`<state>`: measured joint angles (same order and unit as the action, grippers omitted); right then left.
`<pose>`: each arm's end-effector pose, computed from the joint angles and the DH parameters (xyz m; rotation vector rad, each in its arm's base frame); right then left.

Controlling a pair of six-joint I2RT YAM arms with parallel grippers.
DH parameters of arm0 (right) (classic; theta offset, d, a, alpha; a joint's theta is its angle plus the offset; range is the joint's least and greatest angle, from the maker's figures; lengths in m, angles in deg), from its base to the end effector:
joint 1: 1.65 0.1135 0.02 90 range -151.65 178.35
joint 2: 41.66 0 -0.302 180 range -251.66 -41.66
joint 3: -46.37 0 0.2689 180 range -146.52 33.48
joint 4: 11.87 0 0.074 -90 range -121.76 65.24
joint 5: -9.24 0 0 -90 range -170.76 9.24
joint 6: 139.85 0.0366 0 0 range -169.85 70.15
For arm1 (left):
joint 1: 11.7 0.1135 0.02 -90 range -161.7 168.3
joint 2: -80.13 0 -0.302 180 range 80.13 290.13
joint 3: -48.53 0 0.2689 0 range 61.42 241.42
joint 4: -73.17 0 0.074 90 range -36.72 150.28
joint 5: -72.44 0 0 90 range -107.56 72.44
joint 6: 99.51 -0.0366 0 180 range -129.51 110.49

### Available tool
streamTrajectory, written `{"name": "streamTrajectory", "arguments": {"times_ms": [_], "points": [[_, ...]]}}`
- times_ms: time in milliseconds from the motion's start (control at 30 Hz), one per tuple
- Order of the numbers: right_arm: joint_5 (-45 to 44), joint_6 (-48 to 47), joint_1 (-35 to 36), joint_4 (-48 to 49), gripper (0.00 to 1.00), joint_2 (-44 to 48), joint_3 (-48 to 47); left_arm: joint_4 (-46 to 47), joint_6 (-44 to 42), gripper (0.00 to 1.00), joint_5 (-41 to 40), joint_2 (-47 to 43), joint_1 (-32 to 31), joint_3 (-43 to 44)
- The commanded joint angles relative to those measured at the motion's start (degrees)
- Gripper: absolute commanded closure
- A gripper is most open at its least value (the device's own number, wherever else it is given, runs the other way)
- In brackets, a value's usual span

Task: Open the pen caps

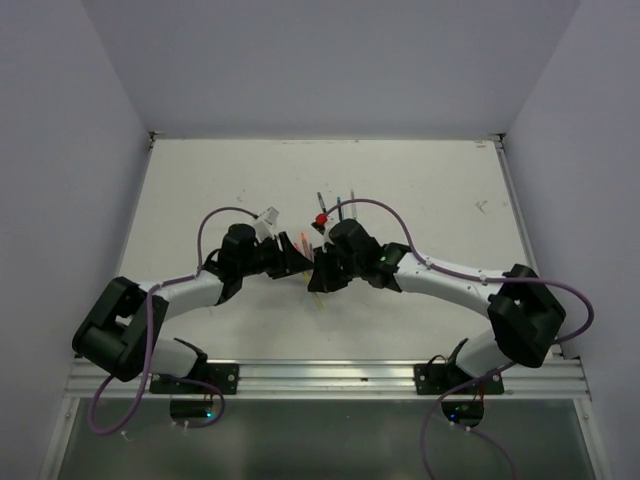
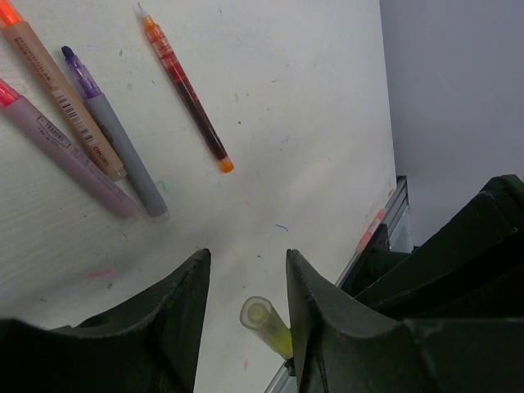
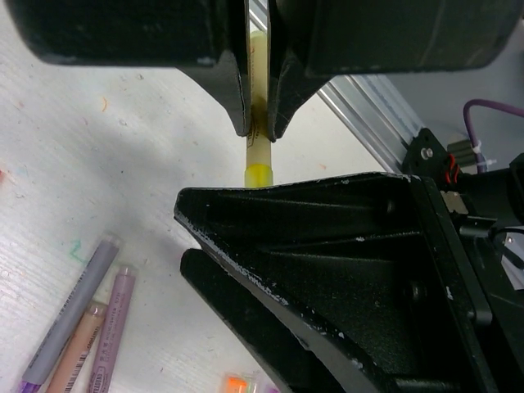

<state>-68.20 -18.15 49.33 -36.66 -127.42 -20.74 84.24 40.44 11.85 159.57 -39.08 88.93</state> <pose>0.2029 0.2630 0.2532 -0.5383 2.4585 0.9221 0.2288 -0.1388 0.1914 -0.0923 2.2793 -1.3081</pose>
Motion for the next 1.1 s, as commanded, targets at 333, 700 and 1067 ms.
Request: {"name": "streamTrajectory", "arguments": {"times_ms": [333,700,1067], "points": [[-1.84,-0.77,-0.18,6.35,0.95,-2.57,-1.16,-2.35,4.36,1.00,2.06,-0.07,0.48,3.17],[-3.04,-2.52,0.78,7.42,1.00,-6.53,-1.24,-8.67,4.27,1.00,-0.49,-0.69,1.36,7.64],[-34.03,-6.92,9.67,-3.93,1.00,-8.30,-2.30,-20.09,0.16,1.00,1.27,4.06,13.40,19.50]]}}
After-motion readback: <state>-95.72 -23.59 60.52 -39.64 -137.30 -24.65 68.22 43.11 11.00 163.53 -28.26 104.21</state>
